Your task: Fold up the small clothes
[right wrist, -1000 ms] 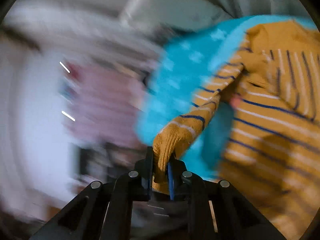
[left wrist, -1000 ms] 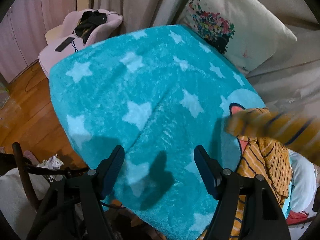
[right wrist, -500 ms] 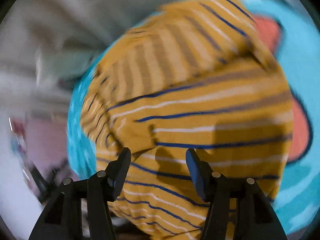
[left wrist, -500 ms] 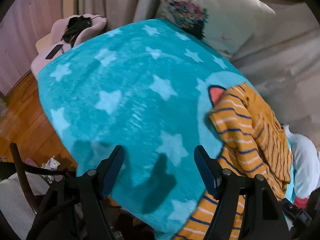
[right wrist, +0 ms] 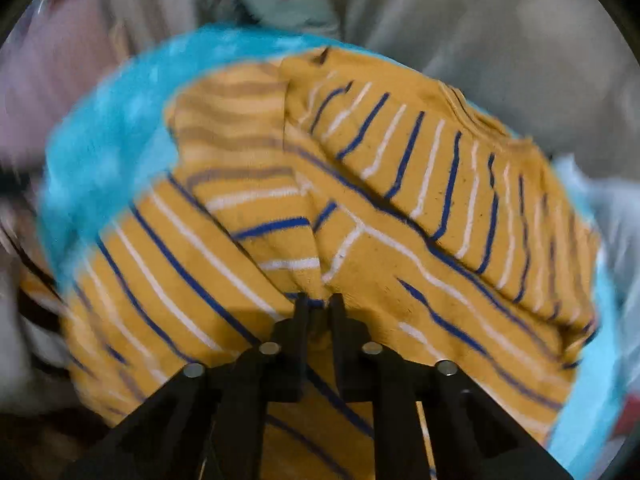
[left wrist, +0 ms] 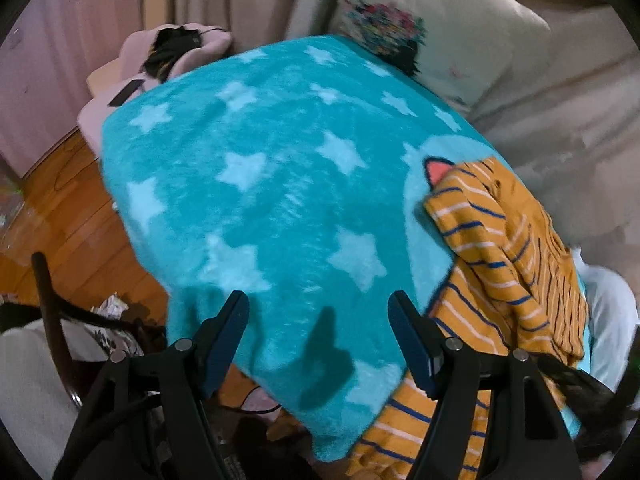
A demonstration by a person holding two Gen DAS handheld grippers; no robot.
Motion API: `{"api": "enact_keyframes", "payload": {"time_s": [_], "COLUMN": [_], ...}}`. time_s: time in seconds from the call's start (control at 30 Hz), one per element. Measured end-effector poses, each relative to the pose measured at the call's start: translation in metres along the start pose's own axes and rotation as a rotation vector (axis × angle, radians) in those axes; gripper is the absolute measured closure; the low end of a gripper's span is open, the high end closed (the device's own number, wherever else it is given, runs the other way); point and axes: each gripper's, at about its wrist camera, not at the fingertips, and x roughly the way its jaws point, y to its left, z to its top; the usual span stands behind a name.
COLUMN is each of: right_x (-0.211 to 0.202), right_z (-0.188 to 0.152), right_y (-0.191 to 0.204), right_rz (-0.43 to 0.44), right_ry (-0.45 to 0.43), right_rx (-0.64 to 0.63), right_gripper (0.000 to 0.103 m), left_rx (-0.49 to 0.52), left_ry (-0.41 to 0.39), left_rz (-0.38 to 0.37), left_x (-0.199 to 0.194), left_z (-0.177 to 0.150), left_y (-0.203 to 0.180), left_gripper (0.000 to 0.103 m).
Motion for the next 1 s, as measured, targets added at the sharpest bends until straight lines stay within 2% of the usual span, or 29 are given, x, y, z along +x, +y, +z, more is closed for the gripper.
{"api": "enact_keyframes", "payload": {"time_s": [0.07, 0.1, 0.13, 0.17, 0.23, 0.27, 0.33, 0.4, 0.47, 0.53, 0.57, 0.6, 0.67, 0.77, 0.8, 0.9, 1.0], "right_x": [-0.021, -0.036, -0.048, -0.065, -0.111, -0.134, -0.179, -0.199, -0.193, -0.158, -0.14, -0.107, -0.052, 0.015, 0.041, 0.084, 0.107], "right_z": [0.022, 0.038, 0.051, 0.063, 0.092, 0.101, 0.116, 0.115, 0.109, 0.098, 0.091, 0.081, 0.064, 0.047, 0.04, 0.025, 0.011], "right_y": [0.001, 0.005, 0.011, 0.015, 0.024, 0.026, 0.021, 0.01, 0.001, -0.002, 0.0, 0.009, 0.032, 0.068, 0.079, 0.088, 0.097], "right_rz": [0.216, 0.362, 0.457, 0.549, 0.681, 0.71, 0.693, 0.573, 0.446, 0.358, 0.339, 0.343, 0.381, 0.395, 0.402, 0.43, 0.418], "right_ry": [0.002, -0.007, -0.023, -0.051, -0.16, -0.215, -0.325, -0.378, -0.368, -0.283, -0.238, -0.167, -0.038, 0.103, 0.174, 0.28, 0.331], "right_rx": [0.093, 0.136, 0.154, 0.16, 0.129, 0.104, 0.05, 0.016, -0.006, -0.001, 0.002, 0.0, -0.025, -0.08, -0.079, -0.043, -0.03], "right_gripper": [0.095, 0.096, 0.096, 0.102, 0.102, 0.102, 0.102, 0.102, 0.101, 0.089, 0.06, 0.04, 0.04, 0.04, 0.04, 0.04, 0.041], "left_rx": [-0.037, -0.053, -0.063, -0.072, -0.071, -0.063, -0.043, -0.031, -0.032, -0.041, -0.046, -0.048, -0.047, -0.054, -0.061, -0.086, -0.114], "left_ry": [-0.009, -0.015, -0.02, -0.029, -0.048, -0.059, -0.075, -0.079, -0.069, -0.057, -0.054, -0.054, -0.057, -0.054, -0.05, -0.028, -0.011], "left_rz": [-0.002, -0.007, -0.01, -0.015, -0.023, -0.026, -0.032, -0.034, -0.032, -0.032, -0.029, -0.024, -0.008, 0.029, 0.036, 0.063, 0.082], "left_x": [-0.002, -0.003, -0.005, -0.008, -0.013, -0.015, -0.017, -0.016, -0.011, -0.006, -0.004, -0.003, -0.002, 0.0, 0.0, 0.002, 0.005], "left_z": [0.004, 0.007, 0.009, 0.012, 0.017, 0.021, 0.024, 0.026, 0.029, 0.032, 0.033, 0.034, 0.035, 0.032, 0.03, 0.021, 0.014], "left_y": [0.008, 0.011, 0.012, 0.013, 0.01, 0.007, 0.001, -0.003, -0.004, -0.003, -0.002, -0.001, 0.002, 0.012, 0.016, 0.033, 0.047], "left_gripper": [0.032, 0.032, 0.032, 0.032, 0.032, 0.032, 0.032, 0.031, 0.032, 0.032, 0.032, 0.032, 0.032, 0.032, 0.032, 0.032, 0.032]}}
